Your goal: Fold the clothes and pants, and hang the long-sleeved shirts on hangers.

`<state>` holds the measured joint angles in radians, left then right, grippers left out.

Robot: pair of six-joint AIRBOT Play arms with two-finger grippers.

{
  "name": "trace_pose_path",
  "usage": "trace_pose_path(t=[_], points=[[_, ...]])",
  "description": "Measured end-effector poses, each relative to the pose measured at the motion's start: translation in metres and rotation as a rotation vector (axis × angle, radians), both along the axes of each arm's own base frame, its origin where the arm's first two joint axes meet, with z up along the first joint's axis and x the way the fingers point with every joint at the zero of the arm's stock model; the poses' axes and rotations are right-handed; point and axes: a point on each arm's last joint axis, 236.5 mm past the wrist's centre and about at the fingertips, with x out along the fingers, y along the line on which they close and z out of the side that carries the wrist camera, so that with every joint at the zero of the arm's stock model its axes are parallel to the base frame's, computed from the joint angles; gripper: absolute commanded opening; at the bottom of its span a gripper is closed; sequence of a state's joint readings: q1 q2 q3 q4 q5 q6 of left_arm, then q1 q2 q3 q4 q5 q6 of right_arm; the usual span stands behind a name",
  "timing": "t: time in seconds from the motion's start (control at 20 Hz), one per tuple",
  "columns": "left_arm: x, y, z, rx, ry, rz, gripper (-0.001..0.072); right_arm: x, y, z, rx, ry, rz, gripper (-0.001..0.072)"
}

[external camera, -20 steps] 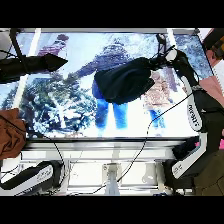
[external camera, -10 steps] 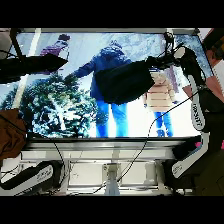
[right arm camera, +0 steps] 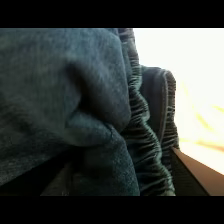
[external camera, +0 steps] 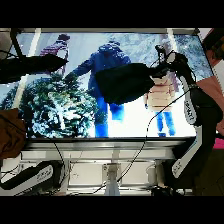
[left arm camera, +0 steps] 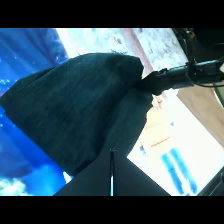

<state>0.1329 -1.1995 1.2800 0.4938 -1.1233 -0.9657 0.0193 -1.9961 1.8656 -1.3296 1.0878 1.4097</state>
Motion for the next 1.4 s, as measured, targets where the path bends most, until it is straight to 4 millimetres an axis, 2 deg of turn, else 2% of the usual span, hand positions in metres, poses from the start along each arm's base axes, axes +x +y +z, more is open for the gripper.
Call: trace_pose_path(t=[0.2, 0.45, 0.6, 0.7, 0.75, 0.95, 1.2, 1.4], points=[[0.000, 0.000, 0.000, 0.000, 0.001, 0.000, 0.0027, -0.002, -0.014, -0.016, -0.040, 0.066, -0.007, 0.0626], [0.000, 0.000, 0.000, 0.000, 0.001, 0.000, 0.0028, -0.016, -0.043, -0.020, 0.012, 0.168, -0.083, 0.0625], [0.000, 0.000, 0.000, 0.000, 0.001, 0.000, 0.0027, -0.033, -0.037, -0.020, 0.180, 0.266, -0.126, 0.0636], [0.000, 0.000, -0.001, 0.000, 0.002, 0.000, 0.0028, -0.036, -0.034, -0.014, 0.255, 0.285, -0.130, 0.0685], [0.000, 0.000, -0.001, 0.000, 0.003, 0.000, 0.0028, -0.035, -0.036, -0.012, 0.268, 0.278, -0.127, 0.0686], [-0.001, 0.000, -0.002, 0.000, 0.005, -0.003, 0.0028, -0.031, -0.046, -0.007, 0.262, 0.251, -0.110, 0.0693], [-0.001, 0.000, -0.002, 0.000, 0.005, -0.003, 0.0028, -0.029, -0.050, -0.006, 0.238, 0.215, -0.035, 0.0693], [-0.001, 0.000, -0.002, 0.000, 0.005, -0.003, 0.0028, -0.030, -0.055, -0.012, 0.237, 0.232, -0.086, 0.0692]])
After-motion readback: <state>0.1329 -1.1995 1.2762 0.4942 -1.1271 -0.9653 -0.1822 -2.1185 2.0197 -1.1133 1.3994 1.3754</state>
